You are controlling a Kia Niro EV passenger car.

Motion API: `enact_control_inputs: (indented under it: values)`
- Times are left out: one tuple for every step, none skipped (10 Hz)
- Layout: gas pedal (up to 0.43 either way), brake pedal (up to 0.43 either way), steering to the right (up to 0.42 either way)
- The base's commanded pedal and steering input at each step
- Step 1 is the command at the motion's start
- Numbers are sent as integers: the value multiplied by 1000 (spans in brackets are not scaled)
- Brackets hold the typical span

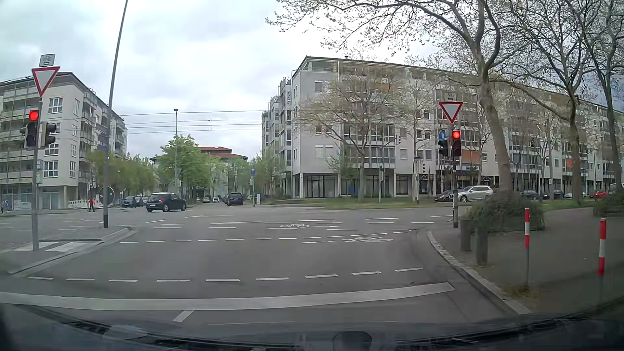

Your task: Follow the waypoints while adhering to traffic rules and regulations

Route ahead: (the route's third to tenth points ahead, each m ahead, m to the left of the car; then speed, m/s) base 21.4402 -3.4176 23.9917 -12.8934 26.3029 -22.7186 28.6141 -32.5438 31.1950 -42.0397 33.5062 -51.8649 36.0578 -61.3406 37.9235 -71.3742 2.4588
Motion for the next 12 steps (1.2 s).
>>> enact_control_inputs:
  values:
    - [0, 213, 46]
    - [0, 213, 45]
    - [0, 201, 44]
    - [0, 201, 43]
    - [0, 195, 42]
    - [0, 183, 41]
    - [0, 177, 38]
    - [0, 165, 36]
    - [0, 159, 32]
    - [0, 146, 31]
    - [0, 140, 31]
    - [0, 146, 31]
